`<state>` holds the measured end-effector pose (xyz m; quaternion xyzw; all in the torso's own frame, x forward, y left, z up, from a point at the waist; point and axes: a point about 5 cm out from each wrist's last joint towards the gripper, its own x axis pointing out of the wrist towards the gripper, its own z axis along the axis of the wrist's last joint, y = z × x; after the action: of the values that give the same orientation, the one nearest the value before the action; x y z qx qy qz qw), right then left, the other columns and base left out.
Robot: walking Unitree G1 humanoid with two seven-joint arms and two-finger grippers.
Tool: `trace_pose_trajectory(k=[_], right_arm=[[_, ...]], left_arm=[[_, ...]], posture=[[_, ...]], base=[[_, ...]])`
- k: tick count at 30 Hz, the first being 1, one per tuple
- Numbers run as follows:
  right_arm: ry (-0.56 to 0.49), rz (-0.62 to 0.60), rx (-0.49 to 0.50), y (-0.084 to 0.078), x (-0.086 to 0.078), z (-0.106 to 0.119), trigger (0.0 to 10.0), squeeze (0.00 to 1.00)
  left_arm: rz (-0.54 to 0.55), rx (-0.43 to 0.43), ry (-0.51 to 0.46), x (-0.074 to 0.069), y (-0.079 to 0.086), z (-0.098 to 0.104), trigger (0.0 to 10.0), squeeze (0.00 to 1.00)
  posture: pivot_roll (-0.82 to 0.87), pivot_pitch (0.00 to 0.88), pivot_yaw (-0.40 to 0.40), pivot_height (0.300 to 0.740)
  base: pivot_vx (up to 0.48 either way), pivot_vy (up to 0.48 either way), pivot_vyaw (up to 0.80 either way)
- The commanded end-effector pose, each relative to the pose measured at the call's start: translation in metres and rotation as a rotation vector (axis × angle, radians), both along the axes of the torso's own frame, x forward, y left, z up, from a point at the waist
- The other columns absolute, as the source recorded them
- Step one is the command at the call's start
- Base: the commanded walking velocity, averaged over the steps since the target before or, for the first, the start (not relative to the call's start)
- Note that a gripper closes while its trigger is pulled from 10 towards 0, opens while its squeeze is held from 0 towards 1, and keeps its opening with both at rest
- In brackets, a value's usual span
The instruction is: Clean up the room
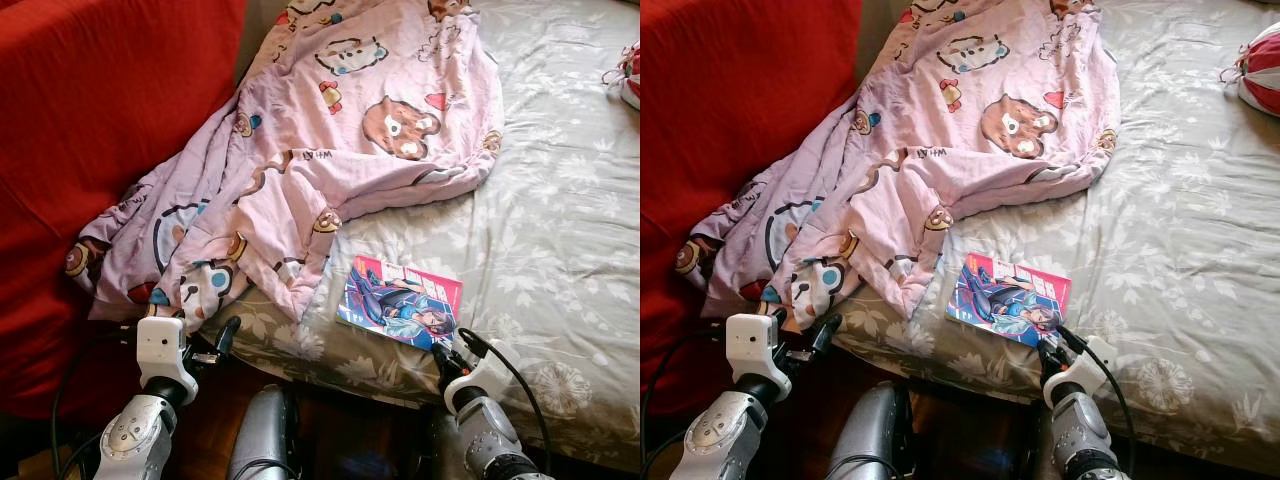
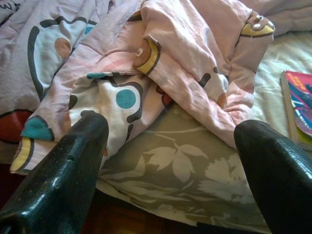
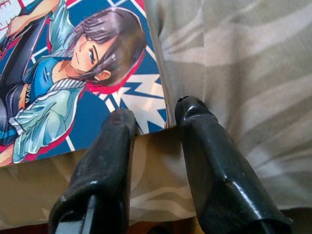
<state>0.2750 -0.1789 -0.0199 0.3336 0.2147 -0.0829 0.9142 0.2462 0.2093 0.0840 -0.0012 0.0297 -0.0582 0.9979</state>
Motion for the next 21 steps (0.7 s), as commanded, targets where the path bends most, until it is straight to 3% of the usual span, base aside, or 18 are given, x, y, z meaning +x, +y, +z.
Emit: trace_pose_trajectory(k=[1,7,14,21], right_arm=[[0.100,-0.008,0.056,0.008,-0.020,-0.019,10.0,0.00],[0.111,-0.037,0.093,0.008,-0.027,-0.024,10.0,0.00],[0.059,-0.073,0.135,0.006,-0.020,-0.018,10.0,0.00],[0.063,-0.175,0.135,-0.008,-0.029,-0.022,10.0,0.00]], left_arm=[[-0.001,0.029,0.021,-0.005,0.003,-0.001,10.0,0.00],[-0.011,0.037,0.034,-0.013,0.001,-0.002,10.0,0.00],[-0.018,0.056,0.039,-0.016,0.001,-0.001,10.0,0.00],[-0.027,0.067,0.044,-0.015,0.000,-0.001,10.0,0.00]], posture=[[0.21,0.279,0.111,0.602],[0.22,0.297,0.118,0.602],[0.23,0.306,0.124,0.602],[0.22,0.311,0.122,0.602]], base=[[0.000,0.000,0.00],[0.000,0.000,0.00],[0.000,0.000,0.00],[0.000,0.000,0.00]])
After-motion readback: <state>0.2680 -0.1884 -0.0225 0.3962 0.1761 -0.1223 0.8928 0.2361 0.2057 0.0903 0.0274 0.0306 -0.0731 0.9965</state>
